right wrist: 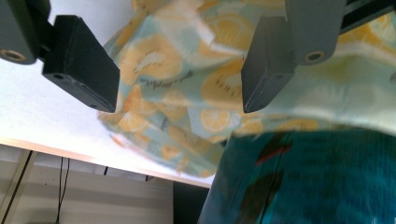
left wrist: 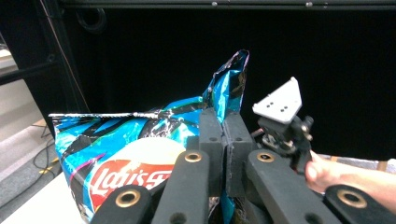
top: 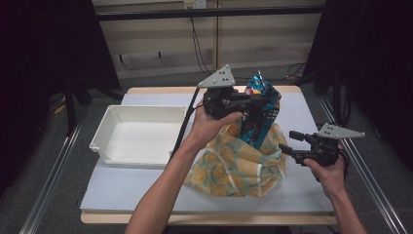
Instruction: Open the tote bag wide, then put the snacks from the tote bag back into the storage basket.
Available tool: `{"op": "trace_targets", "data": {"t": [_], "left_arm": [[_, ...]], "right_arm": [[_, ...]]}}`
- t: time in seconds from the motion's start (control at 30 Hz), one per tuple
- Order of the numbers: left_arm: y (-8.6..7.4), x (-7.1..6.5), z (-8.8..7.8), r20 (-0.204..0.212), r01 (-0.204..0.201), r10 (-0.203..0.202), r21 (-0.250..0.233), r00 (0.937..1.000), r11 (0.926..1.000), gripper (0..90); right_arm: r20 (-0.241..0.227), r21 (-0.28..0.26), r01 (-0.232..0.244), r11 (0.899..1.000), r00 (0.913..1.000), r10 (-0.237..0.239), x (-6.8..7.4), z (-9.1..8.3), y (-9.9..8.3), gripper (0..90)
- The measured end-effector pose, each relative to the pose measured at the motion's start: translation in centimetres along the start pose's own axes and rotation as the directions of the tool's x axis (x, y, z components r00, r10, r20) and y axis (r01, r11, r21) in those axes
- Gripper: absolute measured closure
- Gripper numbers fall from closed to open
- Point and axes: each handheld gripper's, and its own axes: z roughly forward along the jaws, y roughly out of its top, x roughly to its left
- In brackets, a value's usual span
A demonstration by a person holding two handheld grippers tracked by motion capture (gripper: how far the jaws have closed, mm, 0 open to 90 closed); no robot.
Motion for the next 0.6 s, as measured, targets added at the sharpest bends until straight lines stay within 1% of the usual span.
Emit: {"op": "trace_targets", "data": {"t": [0.03,0.1,0.17,0.27,0.33,0.37,0.4,0.43,0.47,0.5,0.53,0.6], "left_arm": [[0.0,0.1,0.1,-0.006,0.012,-0.012,-0.006,0.9999,0.9999,89.0],[0.0,0.3,0.3,-0.009,0.006,-0.006,0.003,0.9999,1.0,89.0],[-0.1,0.5,0.4,-0.014,0.009,-0.009,0.015,0.9999,0.9998,89.0],[-0.3,0.6,0.7,-0.021,0.014,-0.014,0.014,0.9997,0.9998,88.9],[-0.5,0.8,1.3,-0.026,0.016,-0.015,0.03,0.9996,0.9994,88.9],[-0.7,0.8,1.5,-0.028,0.018,-0.017,0.038,0.9995,0.9991,88.9],[-0.8,0.8,1.8,-0.034,0.013,-0.011,0.047,0.9994,0.9988,88.9],[-0.8,0.9,1.9,-0.033,0.011,-0.009,0.056,0.9994,0.9984,88.9],[-0.8,0.9,1.9,-0.033,0.011,-0.009,0.056,0.9994,0.9984,89.0],[-0.9,1.2,2.1,-0.039,0.018,-0.016,0.047,0.9991,0.9987,89.0],[-0.8,1.3,2.2,-0.036,0.022,-0.021,0.039,0.9991,0.999,89.0],[-0.6,1.3,2.2,-0.034,0.022,-0.021,0.039,0.9992,0.999,89.0]], "right_arm": [[0.001,0.005,0.005,1.0,1.0,-0.005,0.1,0.0,0.0,27.6],[-0.001,0.001,0.005,1.0,1.0,-0.005,0.1,-0.1,0.0,27.6],[-0.006,-0.005,0.006,1.0,1.0,-0.006,0.2,-0.2,0.1,27.4],[-0.011,-0.016,0.006,1.0,0.9999,-0.006,0.5,-0.3,0.3,27.2],[-0.023,-0.023,0.009,1.0,0.9997,-0.01,0.9,-0.4,0.6,27.2],[-0.022,-0.022,0.013,1.0,0.9997,-0.014,1.1,-0.4,0.8,28.2],[-0.019,-0.017,0.014,1.0,0.9997,-0.015,1.3,-0.3,0.9,29.1],[-0.029,-0.019,0.016,1.0,0.9995,-0.016,1.4,-0.3,1.0,29.1],[-0.029,-0.019,0.016,1.0,0.9995,-0.016,1.4,-0.3,1.0,29.1],[-0.05,-0.019,0.02,1.0,0.9985,-0.021,1.7,-0.1,1.1,28.6],[-0.052,-0.012,0.022,1.0,0.9984,-0.023,1.9,0.0,1.1,27.6],[-0.062,-0.006,0.026,1.0,0.9977,-0.027,2.1,0.3,1.0,26.5]]}}
